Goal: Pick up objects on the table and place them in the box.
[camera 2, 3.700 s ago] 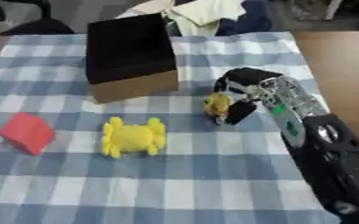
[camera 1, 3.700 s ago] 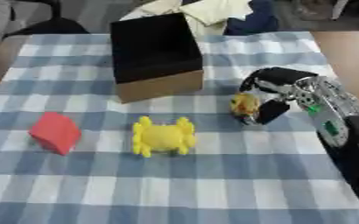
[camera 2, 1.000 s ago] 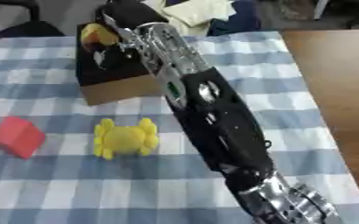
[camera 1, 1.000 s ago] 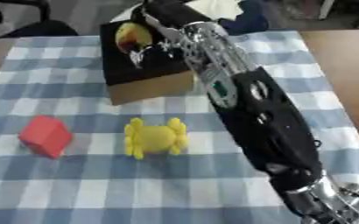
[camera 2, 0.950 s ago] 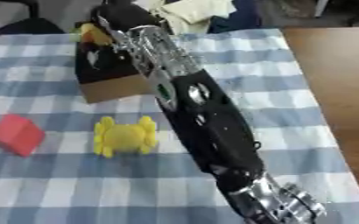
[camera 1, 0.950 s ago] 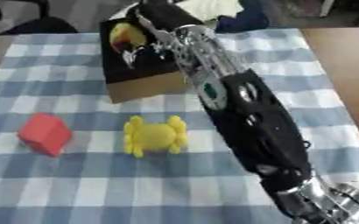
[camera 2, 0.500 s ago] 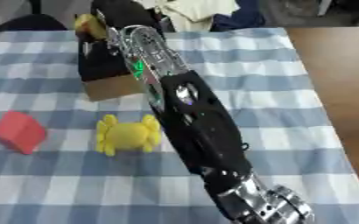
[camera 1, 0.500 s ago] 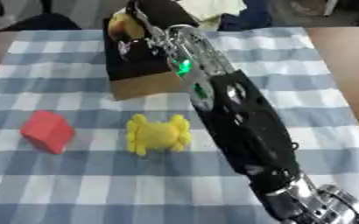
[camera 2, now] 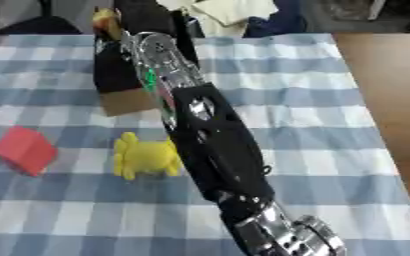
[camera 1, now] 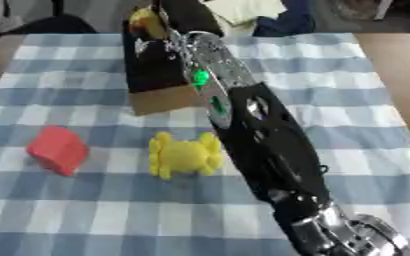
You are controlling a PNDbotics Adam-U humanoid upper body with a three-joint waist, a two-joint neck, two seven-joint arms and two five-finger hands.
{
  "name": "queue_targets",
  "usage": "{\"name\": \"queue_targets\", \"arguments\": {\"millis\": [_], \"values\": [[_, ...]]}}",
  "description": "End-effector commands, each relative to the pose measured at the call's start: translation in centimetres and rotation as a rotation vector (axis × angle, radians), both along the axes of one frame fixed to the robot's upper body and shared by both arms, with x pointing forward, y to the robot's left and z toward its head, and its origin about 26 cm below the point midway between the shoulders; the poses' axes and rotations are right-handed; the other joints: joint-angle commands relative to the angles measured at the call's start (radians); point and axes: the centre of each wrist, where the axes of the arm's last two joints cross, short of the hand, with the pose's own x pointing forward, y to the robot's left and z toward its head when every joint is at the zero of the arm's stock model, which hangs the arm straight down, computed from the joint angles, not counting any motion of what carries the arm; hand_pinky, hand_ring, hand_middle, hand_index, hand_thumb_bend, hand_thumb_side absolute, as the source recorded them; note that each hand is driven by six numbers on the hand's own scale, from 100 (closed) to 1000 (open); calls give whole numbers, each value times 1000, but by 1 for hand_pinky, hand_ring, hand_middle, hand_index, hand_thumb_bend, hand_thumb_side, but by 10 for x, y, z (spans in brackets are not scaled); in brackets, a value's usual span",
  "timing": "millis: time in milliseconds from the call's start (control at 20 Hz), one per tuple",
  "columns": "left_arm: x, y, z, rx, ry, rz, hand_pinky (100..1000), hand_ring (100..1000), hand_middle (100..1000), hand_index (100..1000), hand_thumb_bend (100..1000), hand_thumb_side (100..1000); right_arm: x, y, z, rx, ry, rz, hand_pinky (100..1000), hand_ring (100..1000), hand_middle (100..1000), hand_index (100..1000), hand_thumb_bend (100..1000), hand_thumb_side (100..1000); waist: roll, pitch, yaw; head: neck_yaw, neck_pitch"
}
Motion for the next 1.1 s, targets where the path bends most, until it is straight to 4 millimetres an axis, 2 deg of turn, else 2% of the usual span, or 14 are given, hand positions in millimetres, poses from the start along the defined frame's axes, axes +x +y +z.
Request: {"name": "queue_targets", "arguments": {"millis": [50, 550, 650, 900, 950, 1050, 1100], "values": [[-1, -2, 8, 8, -26, -13, 621, 777, 682, 795, 114, 852, 1, 7, 8, -8, -29, -45, 786, 773, 595, 743, 100, 451, 4, -16, 6, -6, -17], [-1, -3, 7, 8, -22, -18, 621, 777, 681, 794, 113, 853, 17, 5, 1, -71, -54, -261, 794, 789, 626, 735, 100, 429, -3, -9, 25, -26, -37], [-1, -3, 7, 8, -21, -19, 621, 777, 681, 794, 112, 853, 19, 5, 0, -84, -46, -285, 807, 804, 670, 751, 100, 453, -4, -8, 28, -28, -38], [-1, -3, 7, 9, -20, -21, 621, 777, 681, 794, 110, 850, 18, 7, 1, -96, -19, -276, 829, 841, 766, 842, 100, 645, -3, -9, 31, -31, -39], [-1, -3, 7, 9, -20, -22, 621, 777, 681, 794, 110, 850, 17, 8, 1, -100, -15, -275, 829, 841, 766, 842, 100, 645, -3, -9, 31, -31, -39], [-1, -3, 7, 9, -20, -23, 622, 777, 681, 794, 110, 850, 17, 9, 3, -117, -5, -280, 859, 885, 834, 879, 291, 745, -4, -10, 32, -33, -41], [-1, -4, 7, 10, -20, -24, 622, 777, 681, 794, 110, 849, 17, 9, 3, -128, -1, -286, 873, 902, 861, 888, 410, 764, -4, -10, 33, -33, -42]]}}
